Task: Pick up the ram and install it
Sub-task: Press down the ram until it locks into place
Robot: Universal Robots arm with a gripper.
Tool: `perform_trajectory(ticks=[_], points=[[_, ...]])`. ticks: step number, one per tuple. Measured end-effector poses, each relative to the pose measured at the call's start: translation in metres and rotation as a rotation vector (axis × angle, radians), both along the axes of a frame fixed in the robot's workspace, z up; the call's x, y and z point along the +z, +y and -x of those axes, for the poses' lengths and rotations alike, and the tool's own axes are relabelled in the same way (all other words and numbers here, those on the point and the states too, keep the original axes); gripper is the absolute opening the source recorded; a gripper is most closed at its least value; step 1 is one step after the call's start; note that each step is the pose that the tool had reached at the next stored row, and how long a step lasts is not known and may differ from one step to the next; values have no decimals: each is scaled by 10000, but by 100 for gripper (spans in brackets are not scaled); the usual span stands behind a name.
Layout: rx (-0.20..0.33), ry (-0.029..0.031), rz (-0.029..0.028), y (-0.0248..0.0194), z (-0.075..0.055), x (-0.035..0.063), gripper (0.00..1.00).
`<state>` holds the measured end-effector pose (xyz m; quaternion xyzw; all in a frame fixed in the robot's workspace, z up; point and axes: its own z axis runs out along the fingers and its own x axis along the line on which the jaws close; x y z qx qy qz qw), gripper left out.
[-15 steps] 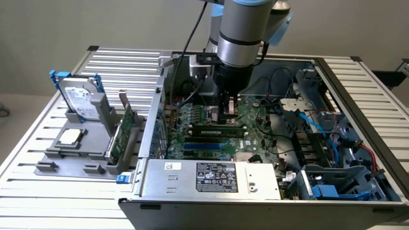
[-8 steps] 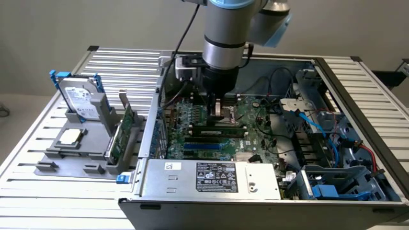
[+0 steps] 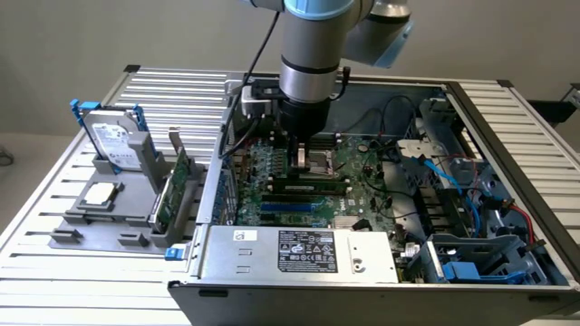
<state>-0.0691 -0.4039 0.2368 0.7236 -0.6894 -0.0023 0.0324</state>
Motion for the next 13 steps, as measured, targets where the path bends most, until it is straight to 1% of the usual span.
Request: perform_trajectory(ticks=[4, 13], points=[[1, 0, 2, 18, -9, -1, 11], [-1, 0, 11, 20, -46, -13, 11]])
